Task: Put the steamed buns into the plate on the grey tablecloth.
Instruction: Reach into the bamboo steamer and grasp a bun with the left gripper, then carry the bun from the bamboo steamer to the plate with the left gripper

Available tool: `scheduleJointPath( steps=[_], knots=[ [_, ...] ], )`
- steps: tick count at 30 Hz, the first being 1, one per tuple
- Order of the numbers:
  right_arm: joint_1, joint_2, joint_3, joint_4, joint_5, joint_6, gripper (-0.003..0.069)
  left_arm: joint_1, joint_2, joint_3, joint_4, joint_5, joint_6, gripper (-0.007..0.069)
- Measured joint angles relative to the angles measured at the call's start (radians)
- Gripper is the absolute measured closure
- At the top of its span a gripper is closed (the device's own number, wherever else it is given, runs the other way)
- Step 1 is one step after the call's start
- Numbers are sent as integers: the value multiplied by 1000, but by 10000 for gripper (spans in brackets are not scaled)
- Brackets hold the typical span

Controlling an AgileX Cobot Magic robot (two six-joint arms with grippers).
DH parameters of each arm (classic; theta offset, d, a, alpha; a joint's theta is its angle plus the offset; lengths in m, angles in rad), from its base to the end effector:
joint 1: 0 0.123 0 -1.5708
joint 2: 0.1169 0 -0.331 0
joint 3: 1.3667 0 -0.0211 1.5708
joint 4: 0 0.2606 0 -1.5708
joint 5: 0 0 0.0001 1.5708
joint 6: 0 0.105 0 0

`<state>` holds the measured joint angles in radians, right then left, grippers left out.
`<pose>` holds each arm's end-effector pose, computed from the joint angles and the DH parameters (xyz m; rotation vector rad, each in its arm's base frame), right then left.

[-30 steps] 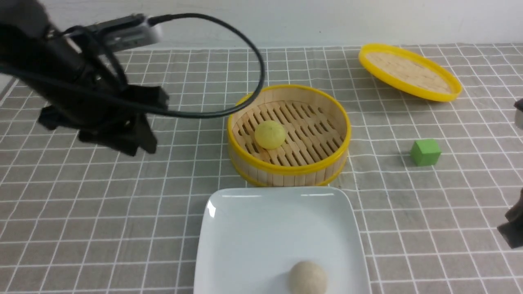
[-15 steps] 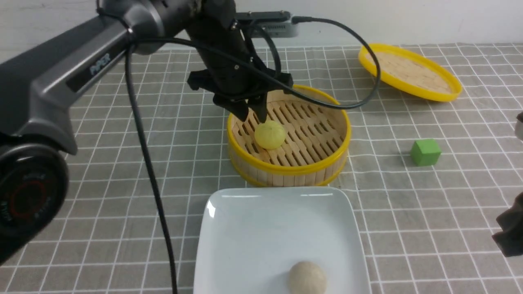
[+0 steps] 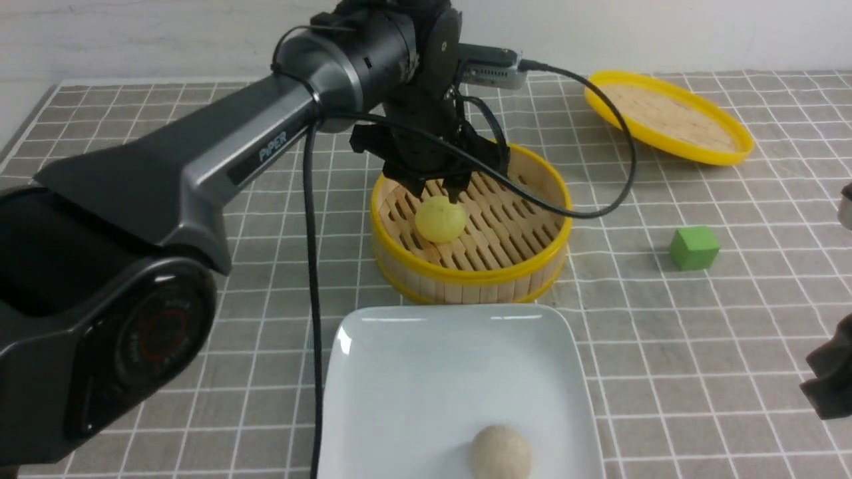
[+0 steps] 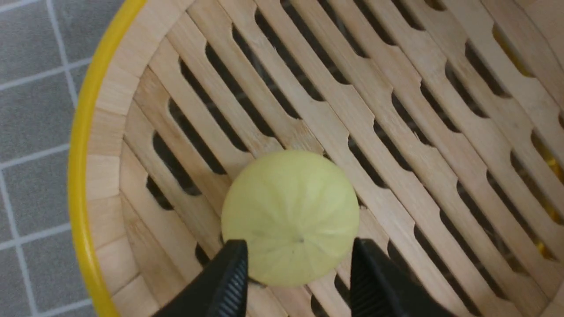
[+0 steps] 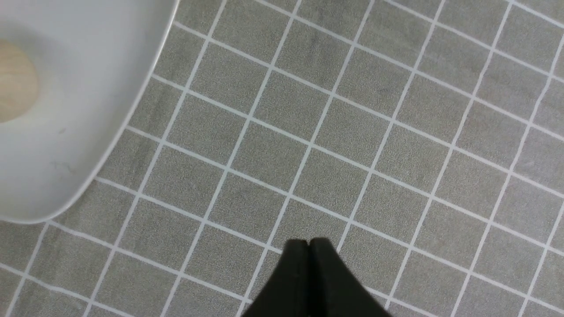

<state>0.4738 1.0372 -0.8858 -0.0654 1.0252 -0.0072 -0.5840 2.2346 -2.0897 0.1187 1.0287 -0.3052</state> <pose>0.1593 0.0751 0.3371 -0.6592 2.5750 0.0677 0.4590 -0.2906 0.2718 0.4159 2.6192 -0.1418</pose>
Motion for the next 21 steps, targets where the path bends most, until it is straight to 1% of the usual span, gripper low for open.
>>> scheduleJointPath(
  steps=[6,9,11,13,14,16,17,18,21],
  knots=[
    [0,0,0,0,0,0,655,0,61,0,-29,-49,-1,282],
    [0,0,0,0,0,0,653,0,82,-1,-29,-53,-1,298],
    [0,0,0,0,0,0,650,0,83,-4,-31,-46,-1,357],
    [0,0,0,0,0,0,648,0,78,-5,-33,-30,-1,432],
    [0,0,0,0,0,0,647,0,65,-5,-36,-9,2,502],
    [0,0,0,0,0,0,648,0,27,-5,-62,35,30,579],
    [0,0,0,0,0,0,646,0,27,-4,-65,40,34,583],
    [0,0,0,0,0,0,645,0,-27,-1,-97,73,69,600],
    [0,0,1,0,0,0,641,0,-176,0,-127,108,155,605]
  ],
)
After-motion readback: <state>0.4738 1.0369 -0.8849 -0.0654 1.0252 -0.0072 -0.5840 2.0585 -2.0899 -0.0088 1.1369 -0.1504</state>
